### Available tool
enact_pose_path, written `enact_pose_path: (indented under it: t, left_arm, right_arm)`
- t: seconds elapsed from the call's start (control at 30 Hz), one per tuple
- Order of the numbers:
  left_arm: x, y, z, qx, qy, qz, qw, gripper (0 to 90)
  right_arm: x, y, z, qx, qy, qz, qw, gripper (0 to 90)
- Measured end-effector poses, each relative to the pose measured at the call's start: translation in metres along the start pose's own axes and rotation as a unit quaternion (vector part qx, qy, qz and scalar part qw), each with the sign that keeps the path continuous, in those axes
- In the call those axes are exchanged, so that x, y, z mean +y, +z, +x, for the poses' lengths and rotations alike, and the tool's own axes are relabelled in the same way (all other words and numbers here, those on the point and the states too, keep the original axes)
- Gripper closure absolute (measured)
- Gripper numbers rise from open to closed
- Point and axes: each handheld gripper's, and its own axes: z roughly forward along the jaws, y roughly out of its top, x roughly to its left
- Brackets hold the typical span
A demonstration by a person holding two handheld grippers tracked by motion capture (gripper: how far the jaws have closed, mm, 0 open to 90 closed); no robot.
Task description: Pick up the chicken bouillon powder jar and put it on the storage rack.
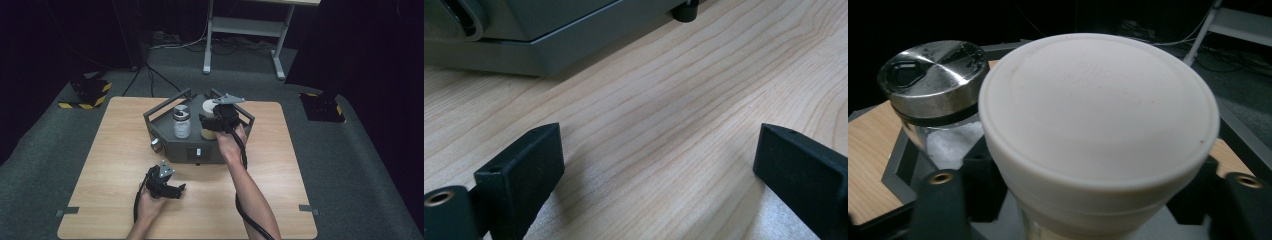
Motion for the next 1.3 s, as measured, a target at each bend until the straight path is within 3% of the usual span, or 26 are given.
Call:
enact_pose_path:
  t: [0.1,0.23,0.77,1.3]
  left_arm:
    - [0.000,0.000,0.000,0.000,0.000,0.000,1.0000,6.0]
    - [0.000,0.000,0.000,0.000,0.000,0.000,1.0000,6.0]
    - [0.001,0.000,0.000,0.000,0.003,0.002,1.0000,6.0]
    - [0.000,0.000,0.000,0.000,0.000,-0.001,1.0000,6.0]
  right_arm:
    - [0.000,0.001,0.003,-0.007,0.004,-0.001,1.0000,16.5]
    - [0.002,0.000,0.003,-0.009,0.010,-0.002,0.9999,12.0]
    - [-0.013,-0.022,-0.005,-0.002,-0.003,-0.012,0.9999,9.6]
    - [-0.053,-0.058,-0.023,0.007,0.003,-0.035,0.9994,9.3]
